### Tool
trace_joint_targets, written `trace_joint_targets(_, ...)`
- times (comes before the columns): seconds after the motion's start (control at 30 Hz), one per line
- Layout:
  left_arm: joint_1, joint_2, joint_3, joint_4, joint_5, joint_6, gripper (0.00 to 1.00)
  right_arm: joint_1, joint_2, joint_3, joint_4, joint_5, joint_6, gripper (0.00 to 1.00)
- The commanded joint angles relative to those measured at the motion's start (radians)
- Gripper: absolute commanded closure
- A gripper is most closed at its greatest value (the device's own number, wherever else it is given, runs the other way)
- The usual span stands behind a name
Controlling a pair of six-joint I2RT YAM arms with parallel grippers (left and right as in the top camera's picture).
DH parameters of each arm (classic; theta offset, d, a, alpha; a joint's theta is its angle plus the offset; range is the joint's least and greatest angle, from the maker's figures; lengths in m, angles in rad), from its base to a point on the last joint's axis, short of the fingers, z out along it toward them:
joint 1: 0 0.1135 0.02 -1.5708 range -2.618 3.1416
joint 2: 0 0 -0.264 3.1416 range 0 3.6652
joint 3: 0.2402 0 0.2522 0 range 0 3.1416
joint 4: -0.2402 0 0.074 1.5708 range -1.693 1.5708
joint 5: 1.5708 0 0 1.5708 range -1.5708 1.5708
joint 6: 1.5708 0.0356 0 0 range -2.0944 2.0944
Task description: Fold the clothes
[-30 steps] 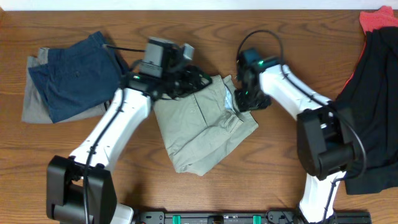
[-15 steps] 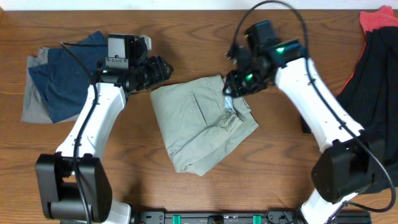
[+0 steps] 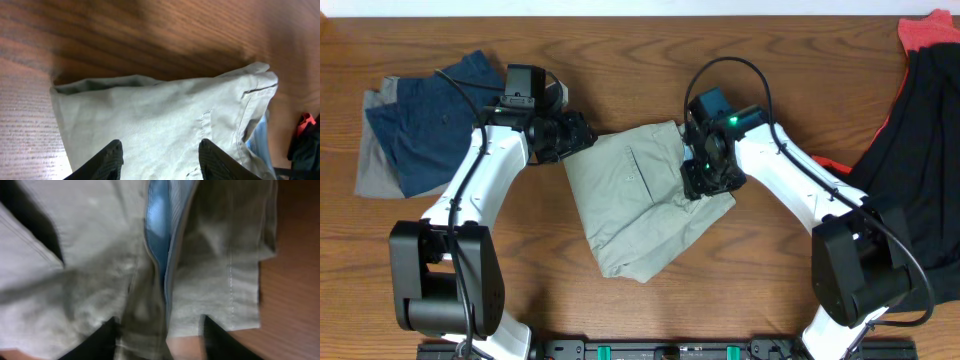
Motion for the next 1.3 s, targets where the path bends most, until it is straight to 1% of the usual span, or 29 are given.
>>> trace_joint_targets(0.0, -0.001, -0.006, 0.019, -0.010, -0.013, 0.025, 0.49, 0.007, 0.010, -0.026, 0.011, -0.080, 0.006, 0.89)
trace_joint_targets(0.03, -0.001, -0.006, 0.019, -0.010, -0.013, 0.025, 0.49, 0.007, 0.010, -0.026, 0.012, -0.146, -0.019, 0.99)
trace_joint_targets(0.13, -0.001, -0.006, 0.019, -0.010, -0.013, 0.025, 0.49, -0.021, 0.007, -0.001, 0.011, -0.364, -0.156, 0.99)
trace_joint_targets(0.17, -0.001, -0.006, 0.019, -0.010, -0.013, 0.025, 0.49, -0.038, 0.003, 0.010, 0.005, -0.365, -0.161, 0.99)
trace_joint_targets(0.2, -0.001, -0.006, 0.019, -0.013, -0.013, 0.025, 0.49, -0.072, 0.000, 0.032, -0.007, -0.307, -0.140, 0.99)
trace_joint_targets(0.23, -0.001, -0.006, 0.019, -0.016, -0.013, 0.025, 0.49, -0.101, -0.003, 0.051, -0.024, -0.216, -0.087, 0.99)
trace_joint_targets(0.33, -0.001, -0.006, 0.019, -0.026, -0.013, 0.025, 0.49, -0.199, -0.006, 0.086, -0.080, 0.276, 0.190, 0.99)
trace_joint_targets(0.37, -0.001, -0.006, 0.019, -0.027, -0.013, 0.025, 0.49, -0.220, -0.005, 0.082, -0.082, 0.348, 0.220, 0.99)
trace_joint_targets(0.43, -0.002, -0.006, 0.019, -0.029, -0.012, 0.025, 0.49, -0.260, 0.002, 0.063, -0.072, 0.356, 0.191, 0.99)
trace_joint_targets(0.57, -0.002, -0.006, 0.019, -0.028, -0.013, 0.024, 0.48, -0.293, 0.028, 0.014, -0.048, 0.360, 0.184, 0.98)
trace_joint_targets(0.6, -0.002, -0.006, 0.019, -0.028, -0.012, 0.024, 0.48, -0.293, 0.033, 0.001, -0.027, 0.369, 0.178, 0.95)
trace_joint_targets(0.67, -0.002, -0.006, 0.019, -0.031, -0.012, 0.024, 0.48, -0.293, 0.040, -0.019, 0.020, 0.422, 0.163, 0.78)
trace_joint_targets(0.7, -0.002, -0.006, 0.019, -0.032, -0.012, 0.024, 0.48, -0.293, 0.041, -0.021, 0.040, 0.471, 0.164, 0.70)
trace_joint_targets(0.73, -0.002, -0.006, 0.019, -0.035, -0.011, 0.024, 0.48, -0.294, 0.041, -0.021, 0.062, 0.524, 0.167, 0.59)
trace_joint_targets(0.77, -0.002, -0.006, 0.019, -0.035, -0.009, 0.025, 0.48, -0.297, 0.041, -0.021, 0.084, 0.582, 0.172, 0.51)
trace_joint_targets(0.8, -0.002, -0.006, 0.019, -0.035, -0.008, 0.025, 0.44, -0.300, 0.037, -0.018, 0.097, 0.634, 0.179, 0.47)
trace_joint_targets(0.87, -0.002, -0.006, 0.019, -0.034, -0.008, 0.026, 0.41, -0.311, 0.031, 0.002, 0.089, 0.740, 0.230, 0.39)
trace_joint_targets(0.93, -0.003, -0.006, 0.019, -0.028, 0.000, 0.053, 0.38, -0.324, 0.016, 0.036, 0.056, 0.776, 0.261, 0.36)
trace_joint_targets(1.03, -0.013, -0.006, 0.019, -0.018, 0.000, 0.108, 0.32, -0.340, -0.022, 0.085, 0.011, 0.743, 0.286, 0.34)
trace_joint_targets(1.07, -0.021, -0.006, 0.019, -0.011, 0.000, 0.132, 0.31, -0.340, -0.039, 0.098, 0.002, 0.699, 0.282, 0.34)
trace_joint_targets(1.13, -0.039, -0.006, 0.019, 0.011, 0.000, 0.175, 0.28, -0.340, -0.072, 0.111, -0.007, 0.567, 0.219, 0.36)
trace_joint_targets(1.17, -0.051, -0.006, 0.019, 0.026, 0.000, 0.195, 0.25, -0.338, -0.089, 0.112, -0.006, 0.453, 0.160, 0.37)
trace_joint_targets(1.23, -0.074, -0.006, 0.019, 0.054, 0.000, 0.237, 0.19, -0.332, -0.111, 0.111, -0.015, 0.140, -0.008, 0.38)
trace_joint_targets(1.27, -0.085, -0.006, 0.019, 0.066, 0.000, 0.261, 0.15, -0.328, -0.112, 0.111, -0.028, 0.019, -0.075, 0.38)
